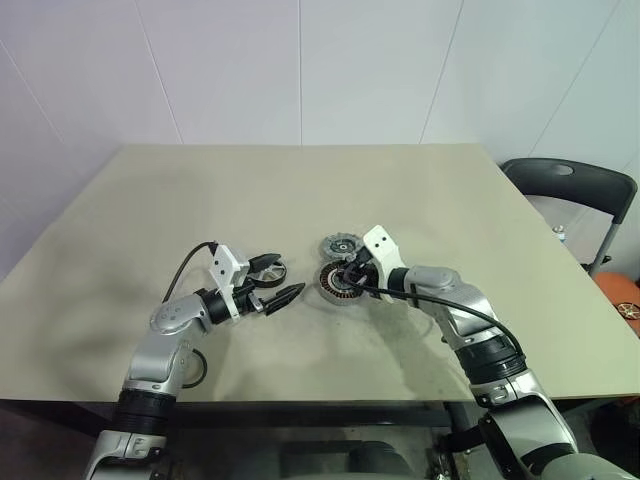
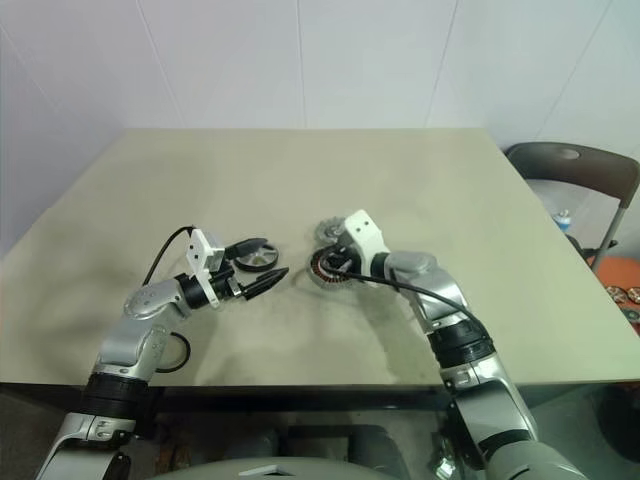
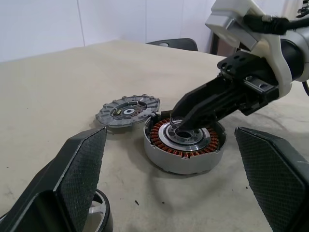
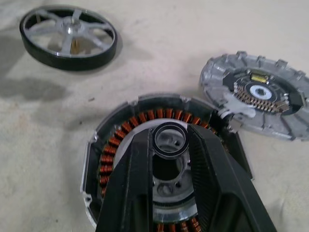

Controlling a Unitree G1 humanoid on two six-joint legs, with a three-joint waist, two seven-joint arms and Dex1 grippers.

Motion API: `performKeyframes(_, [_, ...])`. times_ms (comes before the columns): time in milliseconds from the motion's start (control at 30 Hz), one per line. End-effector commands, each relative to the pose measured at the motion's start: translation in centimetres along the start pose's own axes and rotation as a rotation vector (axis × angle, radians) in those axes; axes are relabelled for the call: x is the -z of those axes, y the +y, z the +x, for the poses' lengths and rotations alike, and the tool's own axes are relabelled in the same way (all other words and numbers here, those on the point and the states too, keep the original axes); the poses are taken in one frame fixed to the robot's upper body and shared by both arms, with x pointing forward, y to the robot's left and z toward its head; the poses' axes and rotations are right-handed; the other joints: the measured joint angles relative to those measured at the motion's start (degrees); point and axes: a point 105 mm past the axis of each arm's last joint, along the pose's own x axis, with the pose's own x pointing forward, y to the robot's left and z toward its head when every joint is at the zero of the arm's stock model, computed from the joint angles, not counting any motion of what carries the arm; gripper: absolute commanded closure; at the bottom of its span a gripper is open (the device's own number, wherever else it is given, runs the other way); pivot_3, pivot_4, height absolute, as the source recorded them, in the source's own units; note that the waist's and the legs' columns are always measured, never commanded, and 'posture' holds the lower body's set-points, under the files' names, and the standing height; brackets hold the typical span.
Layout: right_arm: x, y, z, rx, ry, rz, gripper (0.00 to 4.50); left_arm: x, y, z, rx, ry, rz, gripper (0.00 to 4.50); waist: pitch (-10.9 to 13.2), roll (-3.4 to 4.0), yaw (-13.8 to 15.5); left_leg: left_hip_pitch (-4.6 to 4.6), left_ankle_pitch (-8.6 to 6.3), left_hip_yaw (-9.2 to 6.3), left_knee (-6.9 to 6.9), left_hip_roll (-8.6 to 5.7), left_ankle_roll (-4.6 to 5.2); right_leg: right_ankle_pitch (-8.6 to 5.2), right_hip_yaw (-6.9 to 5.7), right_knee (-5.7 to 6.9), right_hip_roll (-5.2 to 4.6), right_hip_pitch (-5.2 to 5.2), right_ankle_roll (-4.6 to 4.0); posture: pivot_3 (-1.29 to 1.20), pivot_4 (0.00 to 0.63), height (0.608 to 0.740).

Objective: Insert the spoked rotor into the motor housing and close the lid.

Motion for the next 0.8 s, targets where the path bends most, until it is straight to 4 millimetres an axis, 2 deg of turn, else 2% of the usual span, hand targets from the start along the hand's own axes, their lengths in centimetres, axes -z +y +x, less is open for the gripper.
performKeyframes(33, [-0.53, -0.58, -0.26, 0.024, -0.008, -0.034, 3.82, -1.39, -0.24, 0.23, 0.008, -0.046, 0.047, 0.00, 0.0, 0.00, 0.0, 0.00, 0.00, 0.00, 0.00, 0.00, 0.00, 0.00, 0.00, 0.00, 0.00, 0.00, 0.00, 0.00, 0.000, 0.740])
performKeyframes(233, [0.02, -0.89, -0.30, 0.031, 0.013, -0.034, 3.82, -1.34, -0.12, 0.17, 0.008, -0.044, 0.048, 0.00, 0.0, 0.00, 0.0, 0.01, 0.00, 0.00, 0.00, 0.00, 0.00, 0.00, 0.00, 0.00, 0.01, 0.00, 0.00, 0.00, 0.000, 0.740])
performKeyframes(400, [-0.09, -0.24, -0.29, -0.003, -0.003, -0.008, 3.82, -1.15, -0.28, 0.32, 0.014, -0.043, 0.041, 0.00, 0.0, 0.00, 0.0, 0.01, 0.00, 0.00, 0.00, 0.00, 0.00, 0.00, 0.00, 0.00, 0.01, 0.01, 0.00, 0.00, 0.000, 0.740])
performKeyframes(800, [0.07, -0.09, -0.26, -0.015, 0.003, 0.000, 3.82, -1.02, -0.33, 0.52, 0.013, -0.047, 0.036, 0.00, 0.0, 0.00, 0.0, 0.02, 0.00, 0.00, 0.00, 0.00, 0.00, 0.00, 0.00, 0.00, 0.01, 0.01, 0.00, 0.00, 0.000, 0.740])
